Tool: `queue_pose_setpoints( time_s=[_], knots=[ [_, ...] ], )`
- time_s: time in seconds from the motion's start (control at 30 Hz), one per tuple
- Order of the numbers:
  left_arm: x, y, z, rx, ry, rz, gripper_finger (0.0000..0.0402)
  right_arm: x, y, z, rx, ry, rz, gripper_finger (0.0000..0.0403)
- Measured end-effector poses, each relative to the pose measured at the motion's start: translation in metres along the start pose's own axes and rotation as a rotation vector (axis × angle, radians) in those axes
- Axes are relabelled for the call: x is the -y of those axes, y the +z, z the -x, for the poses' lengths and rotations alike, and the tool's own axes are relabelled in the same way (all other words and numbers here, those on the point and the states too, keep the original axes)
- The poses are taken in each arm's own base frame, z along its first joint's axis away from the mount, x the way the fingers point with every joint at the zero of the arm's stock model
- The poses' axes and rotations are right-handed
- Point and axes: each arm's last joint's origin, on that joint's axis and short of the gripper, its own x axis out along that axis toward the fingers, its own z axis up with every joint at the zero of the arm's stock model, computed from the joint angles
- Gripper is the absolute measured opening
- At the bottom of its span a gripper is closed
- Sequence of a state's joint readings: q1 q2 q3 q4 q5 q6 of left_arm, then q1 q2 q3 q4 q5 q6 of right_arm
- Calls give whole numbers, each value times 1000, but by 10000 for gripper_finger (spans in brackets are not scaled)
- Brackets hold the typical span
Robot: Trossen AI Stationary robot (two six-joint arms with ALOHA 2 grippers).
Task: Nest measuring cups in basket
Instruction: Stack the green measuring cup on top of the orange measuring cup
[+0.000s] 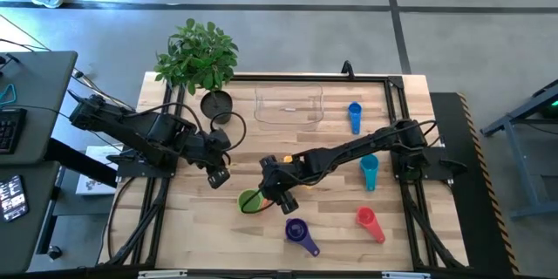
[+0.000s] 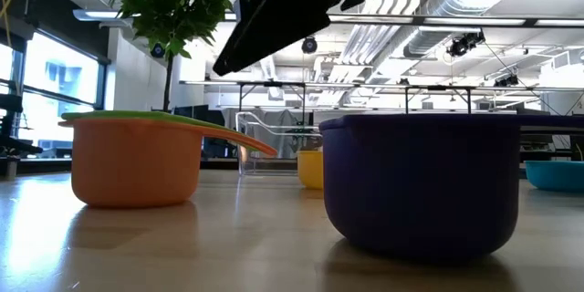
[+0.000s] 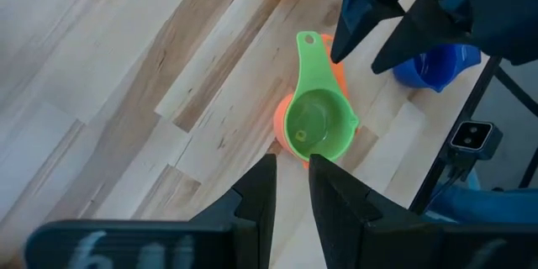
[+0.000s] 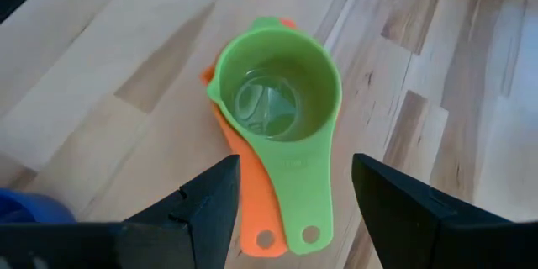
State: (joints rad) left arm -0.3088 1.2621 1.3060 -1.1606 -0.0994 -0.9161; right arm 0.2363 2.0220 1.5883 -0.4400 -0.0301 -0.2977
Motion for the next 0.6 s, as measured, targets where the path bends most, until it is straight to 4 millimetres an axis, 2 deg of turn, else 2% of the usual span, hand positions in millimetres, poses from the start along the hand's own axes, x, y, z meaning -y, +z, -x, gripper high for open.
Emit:
queue_pose_setpoints(
  time_s=[0.27, 0.6],
  knots=[
    [0, 0, 0, 4, -1, 2, 62, 0, -6, -12, -38, -14, 17, 220],
    [0, 1, 0, 39, 22, 3, 62, 20, -18, -15, -72, 14, -64, 220]
  ],
)
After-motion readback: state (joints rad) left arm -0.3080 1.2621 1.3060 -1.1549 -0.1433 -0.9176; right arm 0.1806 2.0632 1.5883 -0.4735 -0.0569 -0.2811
